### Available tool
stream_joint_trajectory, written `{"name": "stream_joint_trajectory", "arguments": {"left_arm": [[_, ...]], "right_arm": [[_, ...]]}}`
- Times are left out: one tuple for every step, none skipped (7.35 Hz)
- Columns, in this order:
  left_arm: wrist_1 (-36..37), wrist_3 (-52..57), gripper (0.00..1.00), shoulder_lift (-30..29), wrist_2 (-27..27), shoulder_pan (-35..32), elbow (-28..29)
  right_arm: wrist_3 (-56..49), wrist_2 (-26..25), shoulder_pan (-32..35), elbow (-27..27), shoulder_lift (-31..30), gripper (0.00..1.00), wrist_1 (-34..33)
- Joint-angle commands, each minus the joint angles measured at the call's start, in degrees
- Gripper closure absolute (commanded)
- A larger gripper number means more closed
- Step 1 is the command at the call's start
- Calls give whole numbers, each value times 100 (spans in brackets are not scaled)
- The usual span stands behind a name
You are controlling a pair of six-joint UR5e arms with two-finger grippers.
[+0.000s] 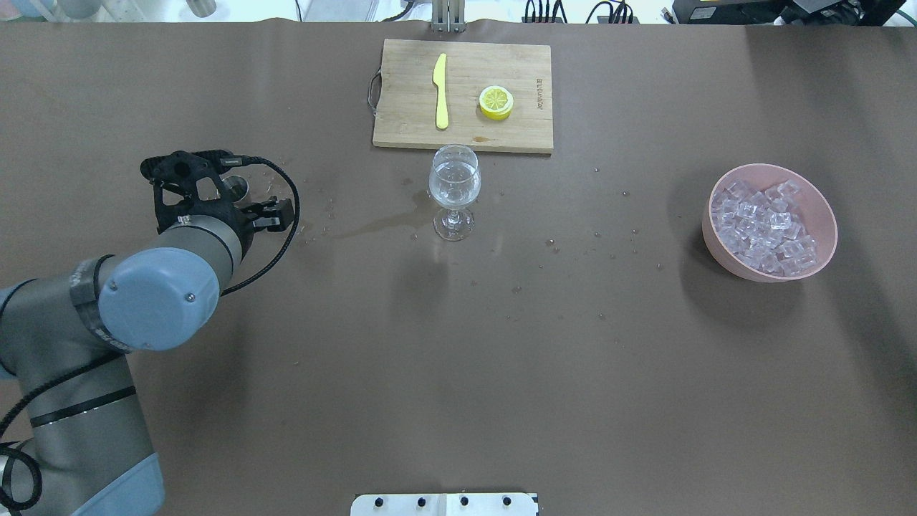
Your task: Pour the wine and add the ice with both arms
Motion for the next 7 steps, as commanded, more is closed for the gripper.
{"name": "stream_joint_trajectory", "arguments": {"left_arm": [[0, -583, 2, 22, 396, 182, 325], [0, -812, 2, 14, 563, 235, 501], [0, -997, 2, 14, 765, 288, 729], [-9, -1103, 2, 14, 854, 332, 914], [-18, -1287, 2, -13, 1081, 393, 1098], [-35, -1454, 2, -91, 1292, 498, 1405], [-36, -1516, 2, -222, 1329, 543, 1599]], "right_arm": [[2, 59, 0, 8, -4, 0, -11], [2, 68, 0, 9, -4, 0, -3], [2, 68, 0, 17, -4, 0, 6], [2, 68, 0, 26, -4, 0, 6], [2, 68, 0, 35, -4, 0, 6], [2, 68, 0, 26, -4, 0, -3], [2, 77, 0, 26, -4, 0, 6]]}}
